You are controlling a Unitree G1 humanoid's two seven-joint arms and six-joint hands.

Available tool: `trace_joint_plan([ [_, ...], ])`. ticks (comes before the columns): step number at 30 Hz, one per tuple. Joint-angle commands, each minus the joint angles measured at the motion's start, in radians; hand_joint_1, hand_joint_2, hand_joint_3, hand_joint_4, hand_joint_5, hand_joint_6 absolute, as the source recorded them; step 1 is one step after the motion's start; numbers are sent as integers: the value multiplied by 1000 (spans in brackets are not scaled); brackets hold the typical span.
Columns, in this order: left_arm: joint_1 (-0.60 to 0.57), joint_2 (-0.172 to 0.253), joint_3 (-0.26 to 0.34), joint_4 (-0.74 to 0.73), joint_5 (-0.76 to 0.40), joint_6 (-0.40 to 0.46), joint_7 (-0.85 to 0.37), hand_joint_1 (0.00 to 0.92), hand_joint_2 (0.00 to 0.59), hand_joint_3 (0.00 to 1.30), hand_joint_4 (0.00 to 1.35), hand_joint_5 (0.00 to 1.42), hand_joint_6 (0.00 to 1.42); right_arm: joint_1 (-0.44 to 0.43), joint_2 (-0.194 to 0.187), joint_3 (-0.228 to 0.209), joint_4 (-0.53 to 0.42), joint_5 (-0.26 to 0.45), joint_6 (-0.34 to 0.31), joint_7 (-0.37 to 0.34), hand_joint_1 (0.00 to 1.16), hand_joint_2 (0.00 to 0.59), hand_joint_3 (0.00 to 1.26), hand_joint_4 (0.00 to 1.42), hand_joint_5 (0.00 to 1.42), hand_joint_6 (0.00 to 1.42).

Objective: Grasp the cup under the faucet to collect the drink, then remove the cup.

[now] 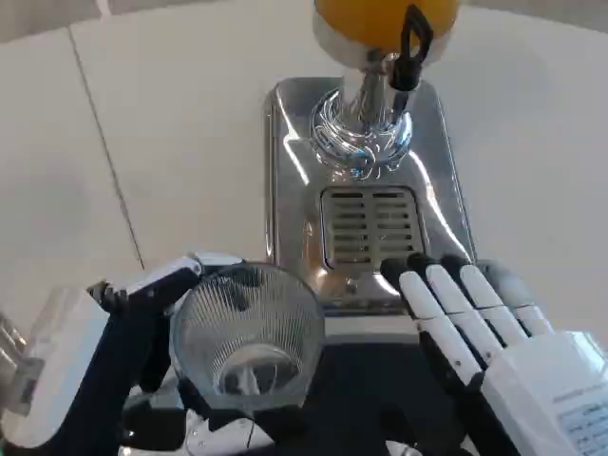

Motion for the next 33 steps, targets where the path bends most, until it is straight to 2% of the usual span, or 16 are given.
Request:
trace_joint_plan([
  [1,3,-5,10,0,-10,-9,-7,858,0,1208,1148,1374,1424,0,1,14,3,-10,17,14,245,544,0,0,0,0],
  [11,6,-16,12,-2,-16,-2,-11,858,0,1208,1142,1361,1424,5,1,25,-9,-16,34,22,248,545,0,0,0,0],
  [18,-11,-36,4,14,9,16,-1,858,0,1208,1142,1360,1424,8,4,13,-23,-7,48,20,248,545,0,0,0,0],
  [25,-173,-63,-11,126,84,81,40,858,0,1208,1142,1359,1424,12,2,-21,-26,24,64,15,248,545,0,0,0,0],
  [33,-406,-56,-80,335,166,99,106,858,0,1208,1142,1359,1424,42,2,-38,-64,39,63,25,248,545,0,0,0,0],
])
